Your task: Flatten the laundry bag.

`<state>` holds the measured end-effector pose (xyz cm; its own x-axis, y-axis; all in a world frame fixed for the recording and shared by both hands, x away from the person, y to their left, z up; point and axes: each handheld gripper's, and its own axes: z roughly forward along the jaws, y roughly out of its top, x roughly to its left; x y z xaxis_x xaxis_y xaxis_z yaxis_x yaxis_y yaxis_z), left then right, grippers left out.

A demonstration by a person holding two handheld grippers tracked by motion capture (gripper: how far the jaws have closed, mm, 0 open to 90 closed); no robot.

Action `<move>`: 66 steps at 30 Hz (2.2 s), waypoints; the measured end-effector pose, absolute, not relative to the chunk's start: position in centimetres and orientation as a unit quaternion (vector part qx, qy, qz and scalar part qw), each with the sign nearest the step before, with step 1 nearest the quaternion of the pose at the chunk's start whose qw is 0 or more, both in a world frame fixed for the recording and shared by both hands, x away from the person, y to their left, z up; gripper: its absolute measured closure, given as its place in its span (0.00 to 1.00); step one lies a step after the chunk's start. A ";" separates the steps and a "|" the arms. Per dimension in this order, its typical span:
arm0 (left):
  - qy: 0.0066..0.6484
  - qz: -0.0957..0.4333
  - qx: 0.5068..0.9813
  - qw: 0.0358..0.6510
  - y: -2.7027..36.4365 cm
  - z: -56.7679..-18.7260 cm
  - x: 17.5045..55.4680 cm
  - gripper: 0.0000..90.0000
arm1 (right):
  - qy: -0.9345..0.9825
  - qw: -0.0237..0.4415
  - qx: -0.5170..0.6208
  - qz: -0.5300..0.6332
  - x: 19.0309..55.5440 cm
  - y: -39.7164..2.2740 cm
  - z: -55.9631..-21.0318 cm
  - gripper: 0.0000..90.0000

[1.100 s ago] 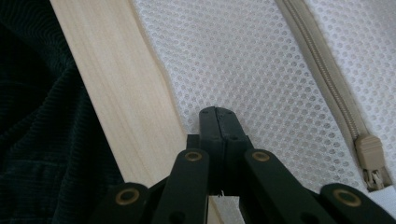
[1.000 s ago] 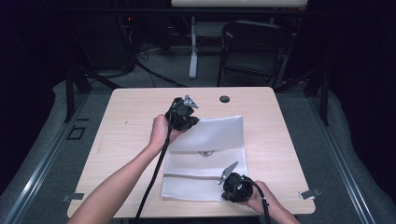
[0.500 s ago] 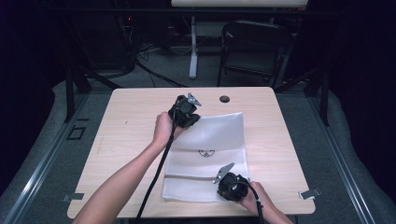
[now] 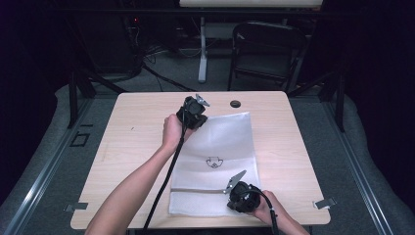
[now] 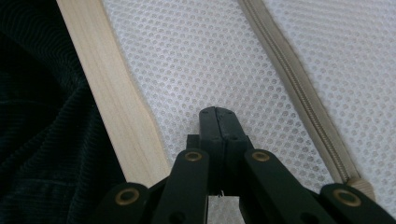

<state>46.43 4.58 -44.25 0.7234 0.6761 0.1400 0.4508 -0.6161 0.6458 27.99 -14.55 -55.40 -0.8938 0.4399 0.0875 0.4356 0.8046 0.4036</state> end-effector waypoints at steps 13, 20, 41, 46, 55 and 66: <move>0.347 0.211 0.870 0.280 3.1 -46.2 48.2 0.99 | 0.945 0.002 0.245 0.216 28.2 -14.7 -55.5 1.00; 0.355 0.221 0.860 0.293 3.2 -46.9 48.8 0.93 | 0.943 -0.001 0.248 0.222 28.2 -14.8 -55.5 0.99; 0.343 0.141 0.868 0.329 5.0 -48.2 45.6 0.28 | 0.925 0.009 0.299 0.235 28.9 -16.6 -54.1 0.45; 0.325 0.127 0.876 0.333 5.8 -48.4 43.4 0.19 | 0.920 0.021 0.306 0.243 29.1 -17.8 -53.4 0.19; 0.290 0.115 0.890 0.332 6.7 -48.8 38.8 0.09 | 0.917 0.018 0.316 0.243 29.6 -19.7 -52.8 0.06; 0.270 0.108 0.904 0.313 7.7 -49.9 36.0 0.01 | 0.908 0.040 0.334 0.248 29.8 -21.5 -52.0 0.05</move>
<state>36.02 7.66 -49.88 0.8304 0.5565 0.0268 0.4208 -0.6579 0.6246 29.81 -21.55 -51.96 -0.7736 0.6268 0.0936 0.5871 0.6533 0.4779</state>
